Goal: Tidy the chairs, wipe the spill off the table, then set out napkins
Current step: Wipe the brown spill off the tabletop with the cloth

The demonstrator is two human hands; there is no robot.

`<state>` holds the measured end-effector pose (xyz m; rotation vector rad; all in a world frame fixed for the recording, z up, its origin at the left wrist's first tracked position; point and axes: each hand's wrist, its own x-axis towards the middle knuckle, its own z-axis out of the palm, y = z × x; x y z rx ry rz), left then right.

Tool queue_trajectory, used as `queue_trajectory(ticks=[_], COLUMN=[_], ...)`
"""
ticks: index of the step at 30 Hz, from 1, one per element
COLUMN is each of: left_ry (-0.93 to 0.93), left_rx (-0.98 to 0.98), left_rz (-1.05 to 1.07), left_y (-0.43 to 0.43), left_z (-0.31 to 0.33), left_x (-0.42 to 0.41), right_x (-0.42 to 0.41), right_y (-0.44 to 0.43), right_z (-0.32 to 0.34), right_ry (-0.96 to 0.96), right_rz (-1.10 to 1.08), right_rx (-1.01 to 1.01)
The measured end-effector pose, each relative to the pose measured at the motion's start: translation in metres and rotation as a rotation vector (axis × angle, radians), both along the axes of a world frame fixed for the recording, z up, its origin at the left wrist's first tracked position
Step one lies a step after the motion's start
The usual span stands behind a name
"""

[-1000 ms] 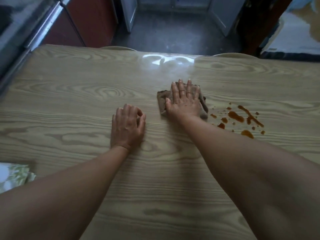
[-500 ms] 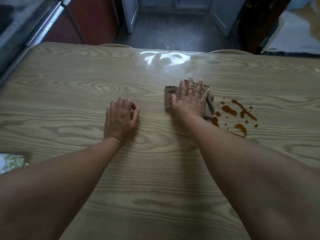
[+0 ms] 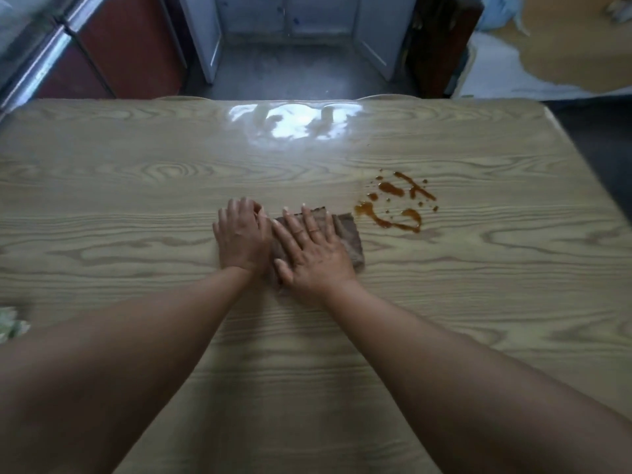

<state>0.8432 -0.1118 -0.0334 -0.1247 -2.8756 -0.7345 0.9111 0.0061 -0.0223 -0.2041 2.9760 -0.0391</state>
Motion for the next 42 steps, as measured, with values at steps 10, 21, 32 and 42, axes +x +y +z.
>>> queue_trajectory(ticks=[10, 21, 32, 42], left_ry=[0.045, 0.11, 0.116, 0.103], left_rx=[0.173, -0.093, -0.156, -0.155], left_rz=[-0.058, -0.051, -0.043, -0.062], left_y=[0.049, 0.059, 0.062, 0.06], left_z=[-0.002, -0.01, -0.011, -0.011], left_x=[-0.007, -0.008, -0.01, -0.011], right_x=[-0.01, -0.083, -0.147, -0.136], right_y=[0.046, 0.083, 0.11, 0.11], right_z=[-0.005, -0.002, 0.002, 0.003], right_ry=[0.032, -0.017, -0.035, -0.027], right_rz=[-0.059, -0.228, -0.371, -0.664], right_rx=[0.043, 0.105, 0.082, 0.008])
